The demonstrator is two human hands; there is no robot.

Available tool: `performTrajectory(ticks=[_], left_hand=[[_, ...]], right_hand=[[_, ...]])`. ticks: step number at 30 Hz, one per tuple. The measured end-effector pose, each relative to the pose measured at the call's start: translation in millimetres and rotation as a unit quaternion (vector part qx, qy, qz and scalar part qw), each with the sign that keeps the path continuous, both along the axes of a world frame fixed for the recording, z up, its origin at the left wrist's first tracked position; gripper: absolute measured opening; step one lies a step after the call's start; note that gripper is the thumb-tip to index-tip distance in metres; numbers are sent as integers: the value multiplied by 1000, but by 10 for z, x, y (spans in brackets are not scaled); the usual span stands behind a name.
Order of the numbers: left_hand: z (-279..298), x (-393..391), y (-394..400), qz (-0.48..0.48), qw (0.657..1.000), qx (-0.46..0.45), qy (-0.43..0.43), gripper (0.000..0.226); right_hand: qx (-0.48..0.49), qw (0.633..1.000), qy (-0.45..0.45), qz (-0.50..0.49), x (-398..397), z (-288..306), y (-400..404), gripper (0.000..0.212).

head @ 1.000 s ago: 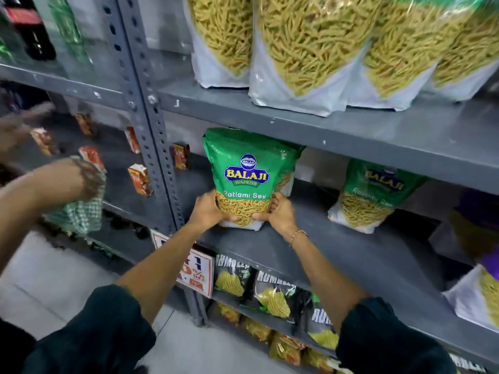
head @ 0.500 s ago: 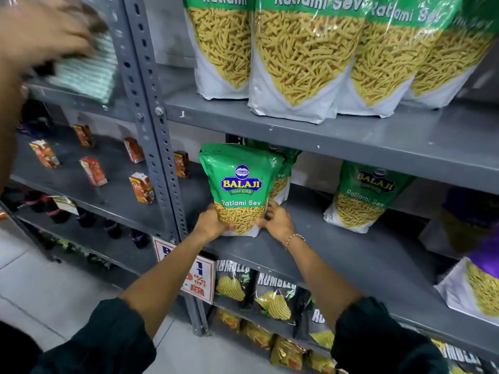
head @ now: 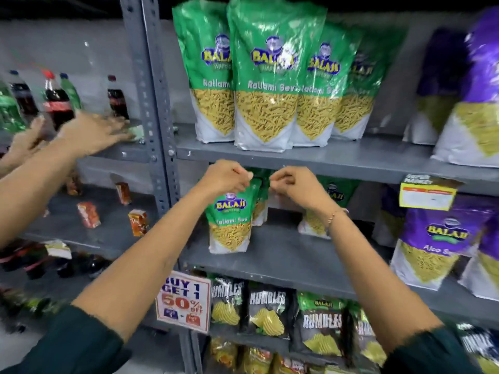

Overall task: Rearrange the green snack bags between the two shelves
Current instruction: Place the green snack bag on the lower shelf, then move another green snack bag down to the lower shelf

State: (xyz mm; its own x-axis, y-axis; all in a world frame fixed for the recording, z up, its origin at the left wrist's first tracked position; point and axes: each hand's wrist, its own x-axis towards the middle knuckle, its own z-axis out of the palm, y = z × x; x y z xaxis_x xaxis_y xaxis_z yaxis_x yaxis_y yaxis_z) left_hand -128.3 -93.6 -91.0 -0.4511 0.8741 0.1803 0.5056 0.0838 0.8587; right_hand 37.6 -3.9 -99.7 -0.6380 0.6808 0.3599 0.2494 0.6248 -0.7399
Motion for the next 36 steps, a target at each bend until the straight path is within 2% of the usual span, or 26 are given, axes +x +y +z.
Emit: performTrajectory(ticks=[2, 4, 7, 9, 10, 12, 15, 20, 25, 33, 36], left_hand=[[317, 24, -50, -12, 998, 51, -26, 12], [565, 12, -42, 18, 993, 112, -38, 12], [757, -85, 119, 98, 982, 163, -2, 30], [804, -136, 231, 115, 981, 150, 50, 40], [810, -166, 288, 117, 983, 127, 57, 53], [794, -238, 382, 101, 991, 78, 45, 84], [722, -318, 498, 65, 996, 49, 32, 100], [641, -280, 580, 74, 992, 97, 44, 79], [657, -148, 491, 94, 986, 134, 40, 51], [592, 91, -68, 69, 983, 163, 45, 67], [468, 267, -332, 52, 983, 173, 39, 66]], right_hand=[[-18, 999, 48, 17, 120, 327, -21, 10], [10, 997, 80, -4, 177, 599, 48, 15], [61, 991, 102, -63, 138, 841, 264, 23], [43, 991, 95, -80, 63, 880, 387, 38], [26, 992, 88, -81, 19, 876, 428, 46], [9, 994, 78, -81, -57, 853, 479, 58], [-14, 994, 87, -72, -138, 847, 483, 64], [-28, 991, 120, -61, -239, 846, 487, 44], [-50, 981, 172, -69, -221, 833, 442, 44], [-76, 968, 237, -25, 184, 761, -29, 26], [-64, 969, 236, -24, 421, 601, -231, 42]])
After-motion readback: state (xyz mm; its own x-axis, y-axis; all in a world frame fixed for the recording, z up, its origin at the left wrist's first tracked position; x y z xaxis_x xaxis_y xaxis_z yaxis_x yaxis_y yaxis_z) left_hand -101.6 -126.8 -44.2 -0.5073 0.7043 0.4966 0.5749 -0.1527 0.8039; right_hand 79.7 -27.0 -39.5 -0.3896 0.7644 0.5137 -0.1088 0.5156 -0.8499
